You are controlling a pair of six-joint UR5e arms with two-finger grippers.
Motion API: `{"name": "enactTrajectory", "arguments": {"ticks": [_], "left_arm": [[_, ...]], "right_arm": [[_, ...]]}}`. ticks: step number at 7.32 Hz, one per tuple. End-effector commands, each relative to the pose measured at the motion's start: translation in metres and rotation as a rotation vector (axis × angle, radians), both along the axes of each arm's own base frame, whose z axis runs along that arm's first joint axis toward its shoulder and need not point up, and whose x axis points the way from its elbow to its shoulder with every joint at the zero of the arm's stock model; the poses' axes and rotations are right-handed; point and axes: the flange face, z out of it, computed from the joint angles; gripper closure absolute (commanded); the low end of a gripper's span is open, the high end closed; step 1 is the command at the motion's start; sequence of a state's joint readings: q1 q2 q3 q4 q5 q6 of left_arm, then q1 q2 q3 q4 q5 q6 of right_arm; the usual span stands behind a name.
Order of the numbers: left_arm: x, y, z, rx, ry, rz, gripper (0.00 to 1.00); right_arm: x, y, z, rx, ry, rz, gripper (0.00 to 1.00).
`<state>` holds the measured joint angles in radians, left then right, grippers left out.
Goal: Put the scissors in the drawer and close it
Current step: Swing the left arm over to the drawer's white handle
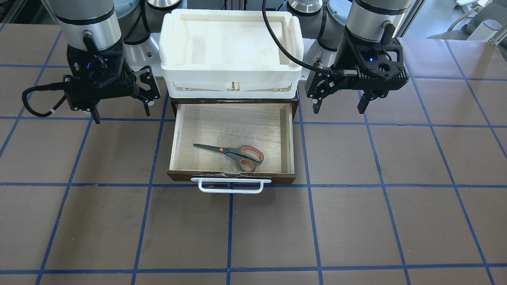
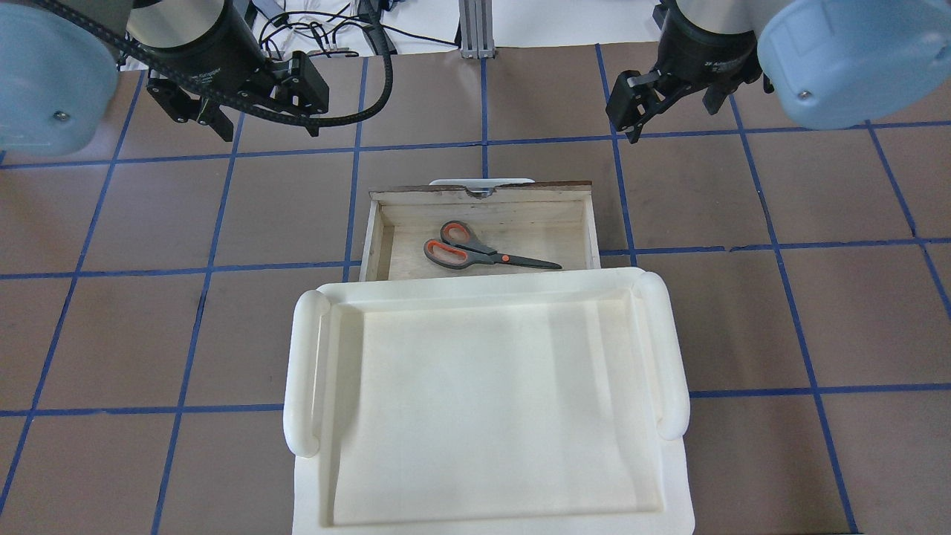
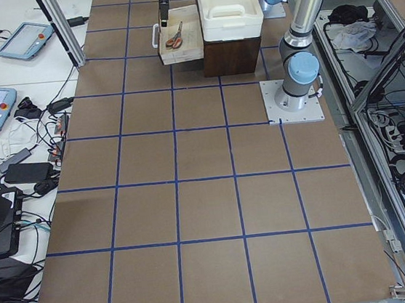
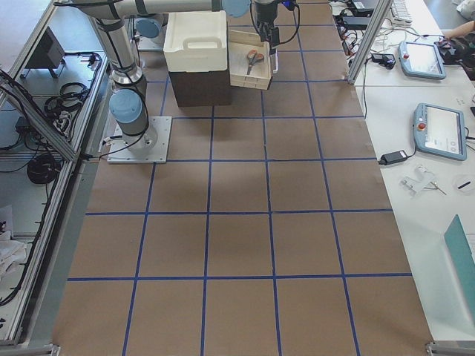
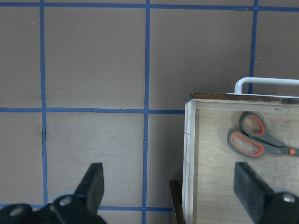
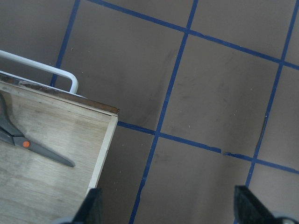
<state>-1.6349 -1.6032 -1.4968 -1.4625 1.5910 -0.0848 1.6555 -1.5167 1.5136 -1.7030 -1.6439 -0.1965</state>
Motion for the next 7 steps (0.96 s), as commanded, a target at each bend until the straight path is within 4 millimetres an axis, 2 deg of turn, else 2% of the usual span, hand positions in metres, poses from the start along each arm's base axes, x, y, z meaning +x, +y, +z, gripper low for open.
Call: {"name": "enactTrajectory", "arguments": {"ticks": [1,3,5,6,7], "left_arm": [[-0.006,-0.005,-0.01,0.009,0.002,-0.013,0.0],[-0.008,-0.007,-0.013,0.012,0.003,-0.017,0.0],[-0.007,-0.014,-0.029,0.047,0.001,-0.004,0.0],[-0.008,-0.016,-0.045,0.07,0.001,-0.003,0.0],[-0.01,-0.022,-0.083,0.124,0.003,-0.02,0.0]], "right_arm": [[-0.004,0.003,0.001,0.008,-0.018,-0.093,0.0],[-0.006,0.006,0.002,0.022,-0.025,-0.107,0.0],[-0.023,0.007,0.006,0.031,-0.029,-0.144,0.0],[-0.024,0.006,0.004,0.037,-0.039,-0.148,0.0],[-0.026,0.004,0.002,0.045,-0.085,-0.166,0.0]]}}
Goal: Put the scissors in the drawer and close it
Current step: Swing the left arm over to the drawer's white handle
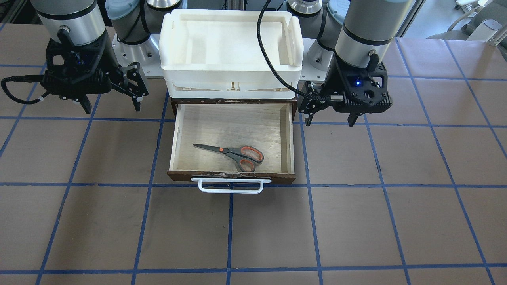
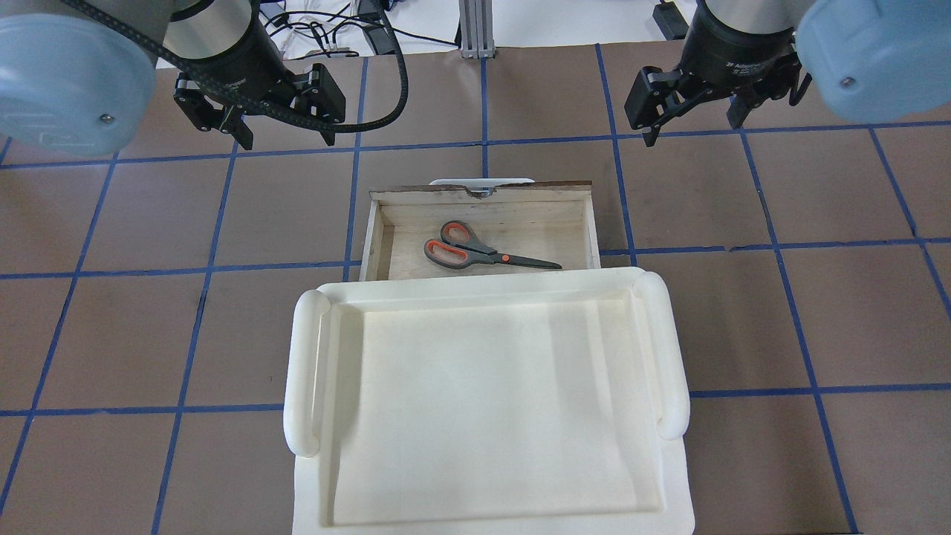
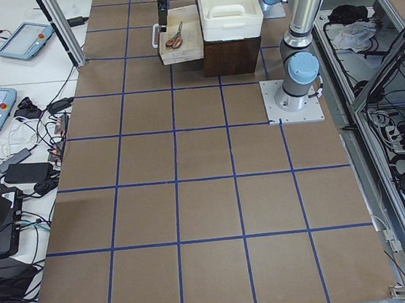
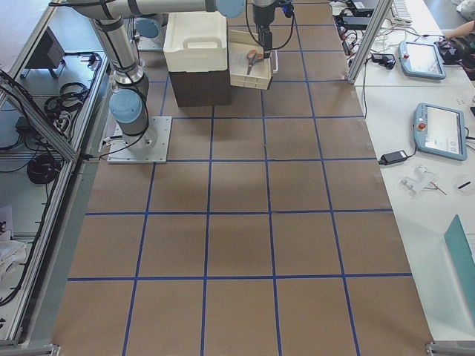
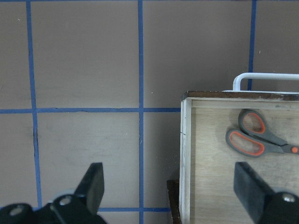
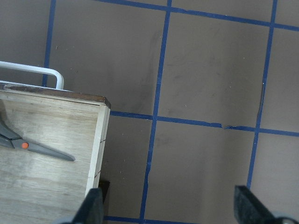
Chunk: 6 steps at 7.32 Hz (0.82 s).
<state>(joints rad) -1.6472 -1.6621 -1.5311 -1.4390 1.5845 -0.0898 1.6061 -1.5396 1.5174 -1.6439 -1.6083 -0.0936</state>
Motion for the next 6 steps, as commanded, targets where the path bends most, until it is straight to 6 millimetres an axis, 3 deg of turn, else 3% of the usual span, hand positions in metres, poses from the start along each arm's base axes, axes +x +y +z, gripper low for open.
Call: {"name": "enactTrajectory", "arguments": {"ticks": [1,4,6], "left_arm": [[-0.002,-0.008,-0.053,0.03,0.005,-0.009,0.01],[-0.006,-0.014,-0.104,0.024,0.007,-0.031,0.0],[-0.035,-0.026,-0.119,-0.031,0.014,-0.044,0.0]], "right_arm": [[-0.007,-0.001,-0.002,0.009,-0.065,-0.064,0.0],[-0.007,0.001,-0.004,0.029,-0.065,-0.092,0.0],[-0.009,0.001,-0.004,0.033,-0.053,-0.093,0.0]]}}
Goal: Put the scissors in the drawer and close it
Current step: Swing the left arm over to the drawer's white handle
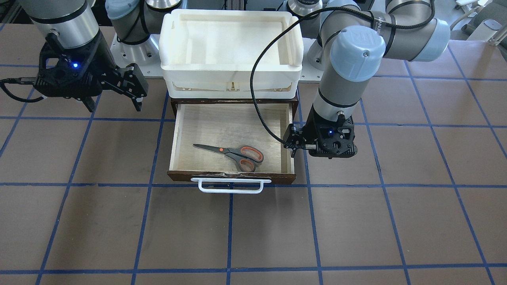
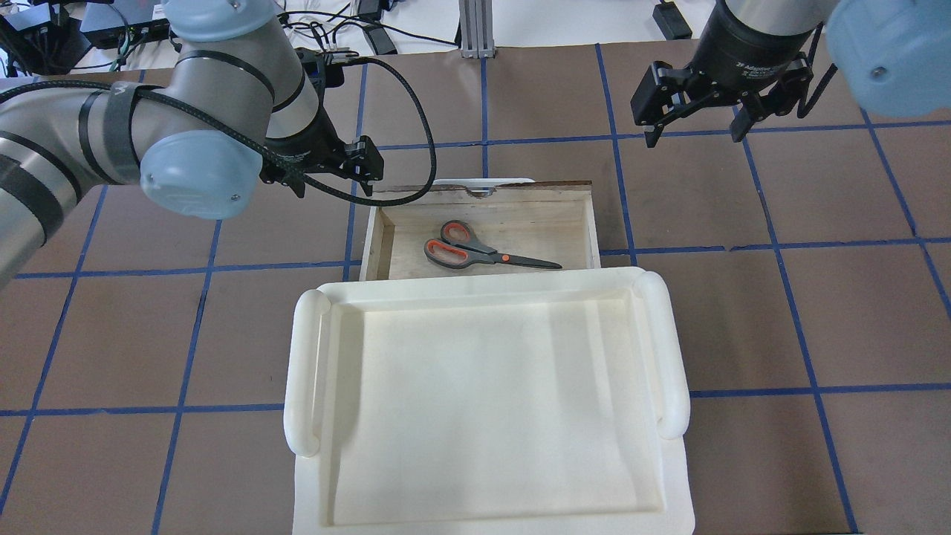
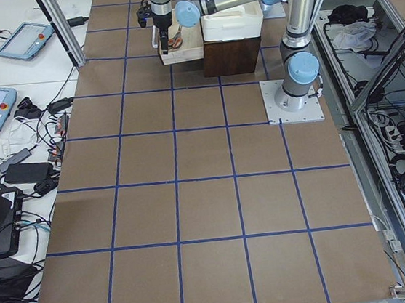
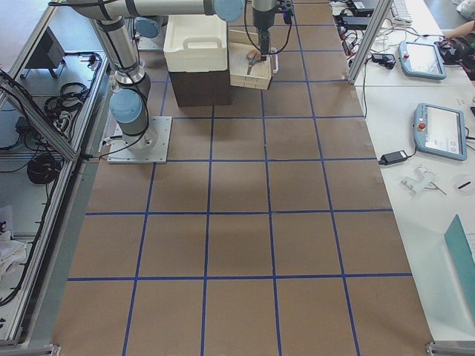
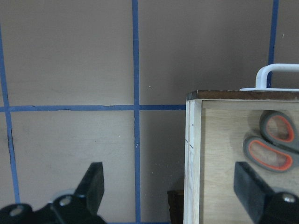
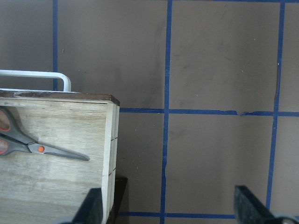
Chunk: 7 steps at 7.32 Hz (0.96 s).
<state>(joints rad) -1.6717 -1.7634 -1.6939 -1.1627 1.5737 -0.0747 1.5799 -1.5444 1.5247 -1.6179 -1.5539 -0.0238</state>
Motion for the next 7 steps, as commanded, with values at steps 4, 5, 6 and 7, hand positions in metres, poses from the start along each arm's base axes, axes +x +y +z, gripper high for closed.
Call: {"name": "enactTrajectory", "arguments": {"ticks": [4,5,6,7], "left_arm": [[-0.107,-0.066,-0.044,-0.022,0.034,0.17,0.0],[-0.117,-0.082,-0.056,-0.015,0.037,0.231,0.0],[-0.134,-0.093,-0.07,-0.011,0.038,0.249,0.0],[-0.153,-0.099,-0.076,-0.015,0.04,0.243,0.0]], "right_arm": [[0.0,0.003,-0.002,0.005,0.009,0.0,0.0],[0.0,0.004,-0.002,0.005,0.011,-0.001,0.0],[0.0,0.005,-0.001,0.004,0.009,-0.001,0.0],[0.0,0.005,-0.003,0.005,0.011,-0.001,0.0]]}}
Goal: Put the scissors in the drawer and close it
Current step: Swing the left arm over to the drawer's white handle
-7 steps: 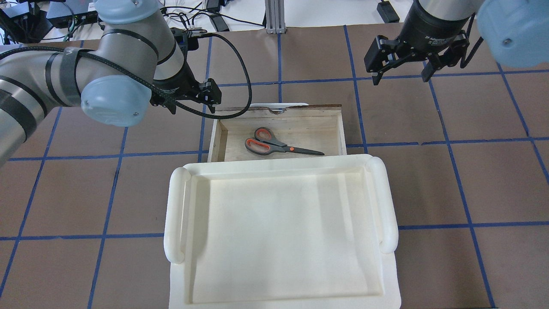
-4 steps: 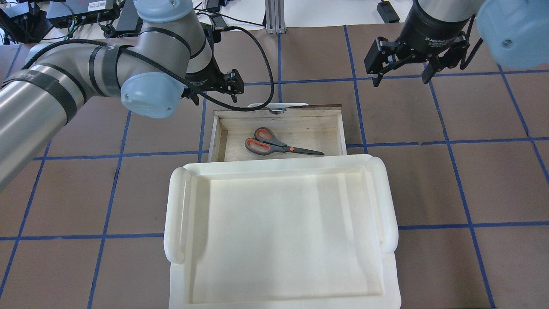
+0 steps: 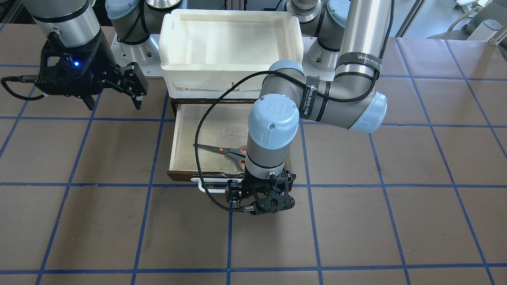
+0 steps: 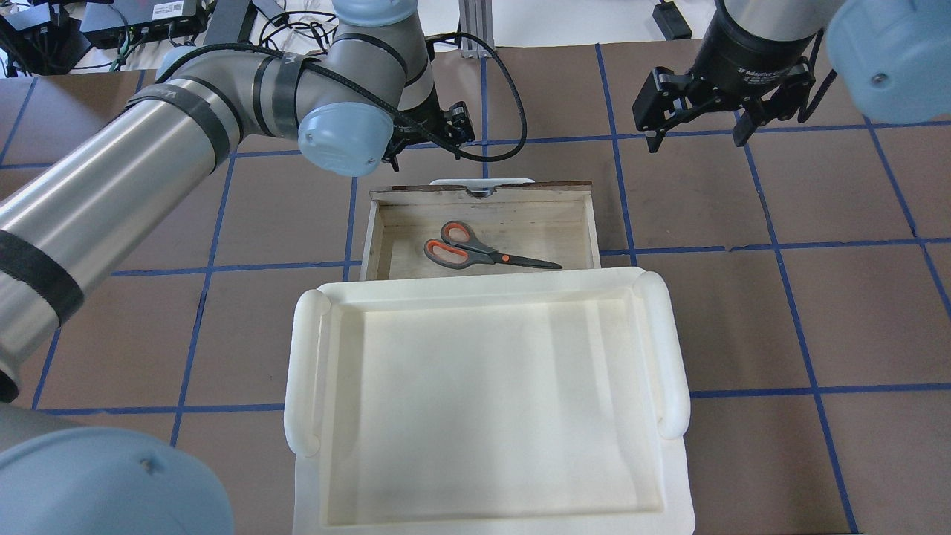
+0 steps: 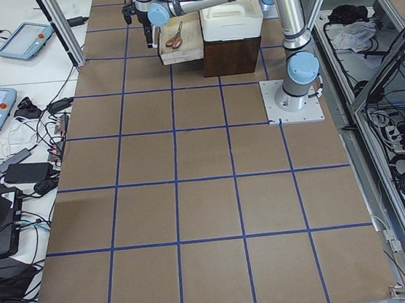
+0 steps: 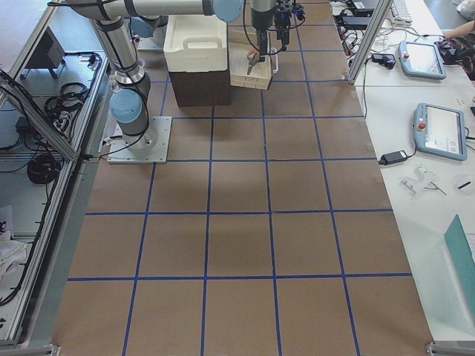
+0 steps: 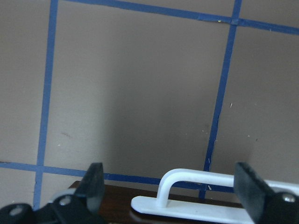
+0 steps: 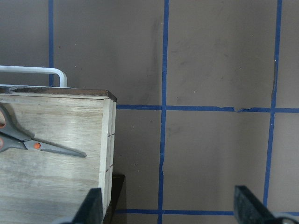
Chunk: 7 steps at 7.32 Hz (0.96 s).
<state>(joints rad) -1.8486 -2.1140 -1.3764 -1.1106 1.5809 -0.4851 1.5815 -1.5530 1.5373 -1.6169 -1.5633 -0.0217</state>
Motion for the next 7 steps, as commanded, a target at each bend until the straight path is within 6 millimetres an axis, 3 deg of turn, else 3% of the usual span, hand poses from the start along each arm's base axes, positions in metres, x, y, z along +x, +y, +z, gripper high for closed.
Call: {"name": "enactTrajectory", "arguments": {"ticks": [1,3,7], "left_arm": [[-0.031,-0.016,-0.019,-0.008,0.014,0.049,0.0],[-0.052,-0.018,-0.03,-0.024,0.021,0.047,0.0],[-0.051,-0.017,-0.065,0.068,-0.022,-0.057,0.0]], "right_arm": [[0.0,0.001,-0.001,-0.003,0.0,0.001,0.0],[0.0,0.001,-0.002,-0.003,0.001,0.003,0.0],[-0.001,0.001,-0.004,-0.001,0.002,0.001,0.0]]}}
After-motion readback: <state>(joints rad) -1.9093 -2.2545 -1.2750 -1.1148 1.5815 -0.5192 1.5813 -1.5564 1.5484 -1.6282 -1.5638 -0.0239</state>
